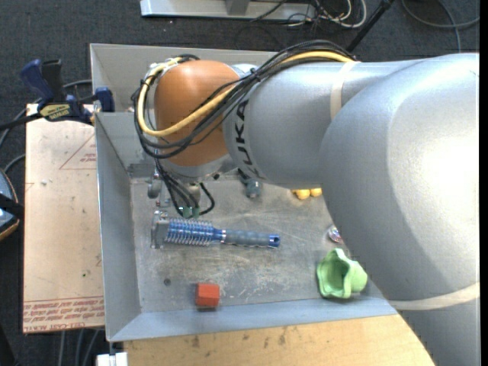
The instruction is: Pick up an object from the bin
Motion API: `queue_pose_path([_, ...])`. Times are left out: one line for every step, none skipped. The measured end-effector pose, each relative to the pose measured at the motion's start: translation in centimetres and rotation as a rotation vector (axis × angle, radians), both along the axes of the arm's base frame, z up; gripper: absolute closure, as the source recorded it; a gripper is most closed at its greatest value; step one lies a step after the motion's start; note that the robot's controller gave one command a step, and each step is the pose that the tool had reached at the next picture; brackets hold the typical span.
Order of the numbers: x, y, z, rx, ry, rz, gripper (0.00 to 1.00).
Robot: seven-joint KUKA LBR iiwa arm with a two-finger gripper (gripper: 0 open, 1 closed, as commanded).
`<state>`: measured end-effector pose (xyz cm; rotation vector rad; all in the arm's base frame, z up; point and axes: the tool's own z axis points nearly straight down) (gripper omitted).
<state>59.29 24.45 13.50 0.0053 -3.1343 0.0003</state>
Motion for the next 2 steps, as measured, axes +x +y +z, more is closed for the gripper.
queue_pose_path([-3.55,-7.35,-6.1,0.008,-0.015,0.199,0.0])
queue_pose_path([-3.37,-7.28,-5.85,0.008,-0.02,0.2,1.0])
